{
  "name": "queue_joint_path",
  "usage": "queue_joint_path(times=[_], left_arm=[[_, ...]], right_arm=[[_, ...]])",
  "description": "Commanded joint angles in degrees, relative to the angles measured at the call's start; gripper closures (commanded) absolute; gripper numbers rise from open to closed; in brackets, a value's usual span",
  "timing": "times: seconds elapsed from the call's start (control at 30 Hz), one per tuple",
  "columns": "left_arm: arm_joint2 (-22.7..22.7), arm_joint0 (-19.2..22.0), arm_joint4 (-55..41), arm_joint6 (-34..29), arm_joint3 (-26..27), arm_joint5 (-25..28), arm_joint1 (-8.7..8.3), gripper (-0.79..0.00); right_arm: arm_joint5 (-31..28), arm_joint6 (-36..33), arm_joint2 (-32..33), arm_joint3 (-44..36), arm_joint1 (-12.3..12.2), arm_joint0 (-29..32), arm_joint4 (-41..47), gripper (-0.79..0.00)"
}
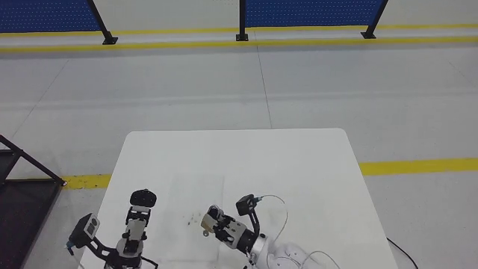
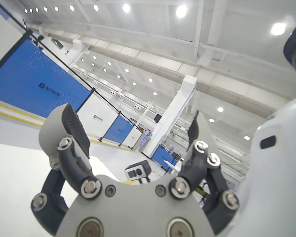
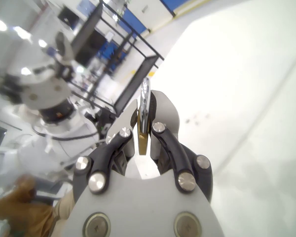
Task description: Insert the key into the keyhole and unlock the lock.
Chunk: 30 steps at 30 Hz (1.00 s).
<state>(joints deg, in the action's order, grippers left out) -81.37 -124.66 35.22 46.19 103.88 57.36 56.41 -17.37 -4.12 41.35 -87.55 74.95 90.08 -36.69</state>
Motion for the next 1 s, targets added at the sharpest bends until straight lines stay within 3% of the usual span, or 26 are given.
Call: queue_joint_path(times=[0.0,0.23,0.27,0.3,0.33,0.37,0.4,0.7,0.97], left_arm=[[0.7,-0.8,-5.4,-4.7,-0.6,0.6,-0.77,-0.785],[2.9,1.5,-21.4,-20.4,-3.8,0.6,-3.29,-0.785],[3.0,1.8,-22.7,-21.7,-4.2,0.6,-3.45,-0.785],[3.0,2.1,-23.6,-22.6,-4.6,0.6,-3.57,-0.785],[2.9,2.4,-24.2,-23.0,-5.0,0.6,-3.61,-0.785],[2.9,2.5,-24.4,-23.3,-5.2,0.6,-3.62,-0.785],[2.9,2.5,-24.4,-23.3,-5.2,0.6,-3.62,-0.785],[2.9,2.5,-24.4,-23.3,-5.2,0.6,-3.62,-0.785],[2.9,2.5,-24.4,-23.3,-5.2,0.6,-3.62,-0.785]], right_arm=[[2.8,-1.6,-2.2,2.5,0.8,-1.9,-1.3,0.000],[9.1,-1.4,-7.9,10.5,4.3,-7.7,-0.8,0.000],[9.4,-1.1,-8.5,11.3,4.7,-8.2,-0.5,-0.083],[9.7,-1.0,-9.0,12.2,5.1,-8.8,-0.3,-0.329],[9.8,-1.3,-9.5,13.0,5.4,-9.3,-0.2,-0.394],[10.0,-1.3,-9.9,13.7,5.7,-9.8,-0.3,-0.754],[10.1,-1.3,-10.2,14.2,5.9,-10.1,-0.3,-0.785],[8.7,-0.2,-10.8,14.7,6.3,-10.7,-1.3,-0.785],[9.5,2.0,-6.2,6.1,3.5,-6.8,-8.7,-0.785]])
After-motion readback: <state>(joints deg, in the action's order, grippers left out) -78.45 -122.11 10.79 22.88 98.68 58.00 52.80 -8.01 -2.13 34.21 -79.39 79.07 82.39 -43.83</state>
